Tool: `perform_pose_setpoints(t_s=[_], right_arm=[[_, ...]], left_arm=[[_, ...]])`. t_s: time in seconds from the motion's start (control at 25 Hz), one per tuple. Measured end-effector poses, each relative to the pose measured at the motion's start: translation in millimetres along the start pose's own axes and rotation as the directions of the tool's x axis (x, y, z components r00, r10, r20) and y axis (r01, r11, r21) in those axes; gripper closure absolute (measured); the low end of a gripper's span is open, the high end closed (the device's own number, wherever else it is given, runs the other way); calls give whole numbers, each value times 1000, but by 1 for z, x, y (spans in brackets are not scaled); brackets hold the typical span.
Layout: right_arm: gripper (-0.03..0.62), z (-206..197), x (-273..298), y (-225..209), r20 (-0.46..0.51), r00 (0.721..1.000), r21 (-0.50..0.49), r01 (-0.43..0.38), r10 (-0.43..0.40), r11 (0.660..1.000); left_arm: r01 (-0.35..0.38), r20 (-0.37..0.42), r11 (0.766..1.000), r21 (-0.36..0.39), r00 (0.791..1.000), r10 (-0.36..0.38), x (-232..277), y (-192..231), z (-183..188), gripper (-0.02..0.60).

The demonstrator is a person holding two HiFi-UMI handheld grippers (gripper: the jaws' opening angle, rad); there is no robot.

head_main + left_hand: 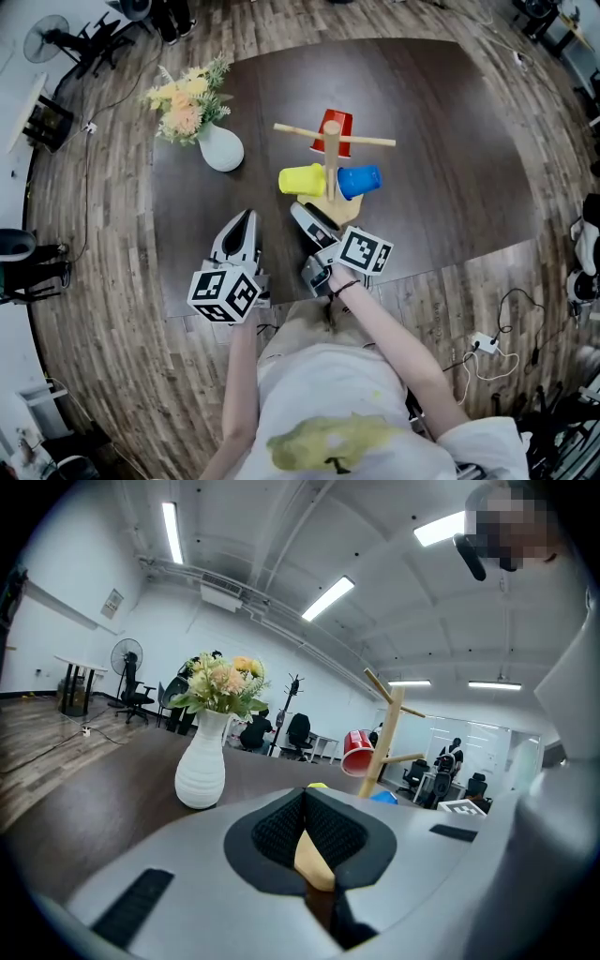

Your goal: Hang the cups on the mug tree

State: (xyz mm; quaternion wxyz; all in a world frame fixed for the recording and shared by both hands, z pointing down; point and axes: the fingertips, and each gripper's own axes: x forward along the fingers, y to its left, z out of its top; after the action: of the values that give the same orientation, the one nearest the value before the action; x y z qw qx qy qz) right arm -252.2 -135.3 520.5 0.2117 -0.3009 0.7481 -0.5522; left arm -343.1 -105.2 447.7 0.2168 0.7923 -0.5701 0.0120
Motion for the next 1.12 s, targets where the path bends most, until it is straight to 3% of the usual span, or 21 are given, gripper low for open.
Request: perform_pose_setpoints(t_s=[0.2,0.4,0.68,1.12], right_arm=[[409,6,-21,9,-29,999,-147,21,-25,989],[471,18,-39,28,-52,998,-333,6,-25,943],[524,40,-69,45,-48,996,-556,31,-69,831],[557,74,-113,65,20,993,-746,90,-114,660]], left_arm=[[26,1,1000,17,1000,-26,-3,-9,1,558],[56,0,997,44,998,-56,-5,-19,3,558],[81,3,994,73,997,-82,-13,-34,4,558],[57,47,995,82,997,-61,-25,-48,8,558]])
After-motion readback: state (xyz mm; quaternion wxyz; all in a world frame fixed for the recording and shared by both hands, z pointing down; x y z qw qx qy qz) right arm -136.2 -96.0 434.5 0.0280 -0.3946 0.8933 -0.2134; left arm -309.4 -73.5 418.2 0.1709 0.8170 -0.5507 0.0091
